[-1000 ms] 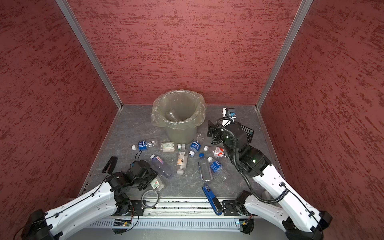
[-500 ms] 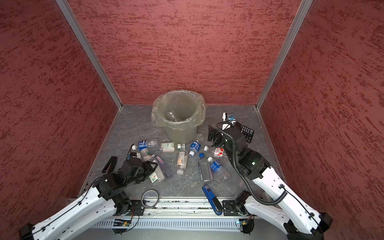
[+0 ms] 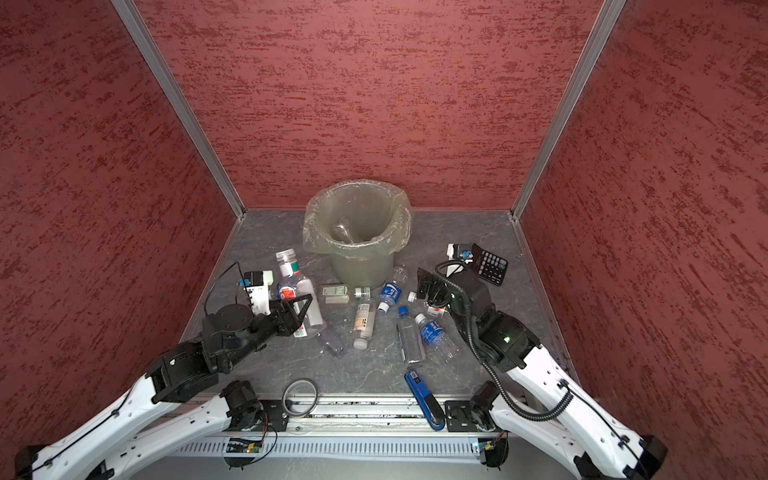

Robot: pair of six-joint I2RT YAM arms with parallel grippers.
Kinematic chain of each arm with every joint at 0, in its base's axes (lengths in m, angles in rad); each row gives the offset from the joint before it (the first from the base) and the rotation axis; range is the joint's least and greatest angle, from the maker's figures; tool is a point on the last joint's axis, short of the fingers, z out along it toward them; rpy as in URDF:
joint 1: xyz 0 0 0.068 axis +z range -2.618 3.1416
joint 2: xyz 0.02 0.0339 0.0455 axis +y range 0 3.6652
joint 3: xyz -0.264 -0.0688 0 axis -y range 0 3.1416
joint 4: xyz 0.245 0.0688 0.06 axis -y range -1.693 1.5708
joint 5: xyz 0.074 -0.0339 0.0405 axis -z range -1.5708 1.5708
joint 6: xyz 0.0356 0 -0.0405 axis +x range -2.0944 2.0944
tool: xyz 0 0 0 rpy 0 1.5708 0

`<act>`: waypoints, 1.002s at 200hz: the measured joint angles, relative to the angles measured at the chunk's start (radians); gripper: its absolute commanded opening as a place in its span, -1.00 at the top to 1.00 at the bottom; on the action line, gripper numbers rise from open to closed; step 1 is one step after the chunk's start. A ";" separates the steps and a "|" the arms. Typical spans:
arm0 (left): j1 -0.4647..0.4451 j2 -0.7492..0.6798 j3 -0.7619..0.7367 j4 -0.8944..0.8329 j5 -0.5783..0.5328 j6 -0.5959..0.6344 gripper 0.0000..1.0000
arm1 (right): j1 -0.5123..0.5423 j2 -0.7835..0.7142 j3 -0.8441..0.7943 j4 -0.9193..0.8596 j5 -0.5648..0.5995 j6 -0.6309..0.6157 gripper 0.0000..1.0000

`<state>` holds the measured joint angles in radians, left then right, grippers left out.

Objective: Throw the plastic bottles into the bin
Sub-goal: 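Lift the red-labelled bottle with the left gripper and release it into the bin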

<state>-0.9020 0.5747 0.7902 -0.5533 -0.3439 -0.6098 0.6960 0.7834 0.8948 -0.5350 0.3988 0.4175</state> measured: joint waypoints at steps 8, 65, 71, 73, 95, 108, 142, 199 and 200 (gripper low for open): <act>-0.017 0.011 0.024 0.020 -0.013 0.050 0.03 | 0.000 -0.018 -0.023 -0.001 -0.008 0.010 -0.97; -0.074 0.132 0.182 0.185 -0.069 0.314 0.04 | 0.000 -0.045 -0.055 -0.006 -0.033 0.054 -0.97; -0.074 0.156 0.203 0.203 -0.073 0.337 0.04 | 0.000 -0.045 -0.055 -0.006 -0.033 0.056 -0.97; -0.074 0.167 0.212 0.212 -0.074 0.345 0.04 | 0.000 -0.045 -0.055 -0.006 -0.033 0.057 -0.97; -0.043 0.283 0.312 0.271 -0.059 0.417 0.03 | 0.000 -0.045 -0.055 -0.006 -0.033 0.063 -0.97; 0.026 0.370 0.391 0.302 -0.006 0.438 0.01 | 0.000 -0.045 -0.055 -0.006 -0.033 0.066 -0.97; 0.272 0.672 0.650 0.359 0.167 0.437 -0.41 | 0.000 -0.045 -0.055 -0.005 -0.038 0.074 -0.97; 0.473 1.073 0.929 0.322 0.395 0.362 -0.99 | 0.000 -0.074 -0.055 -0.010 -0.040 0.090 -0.97; 0.474 1.073 0.927 0.322 0.395 0.361 -0.99 | 0.000 -0.076 -0.055 -0.011 -0.040 0.091 -0.97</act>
<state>-0.4282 1.6474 1.7176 -0.2314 0.0513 -0.2485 0.6956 0.7074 0.8402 -0.5457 0.3592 0.5083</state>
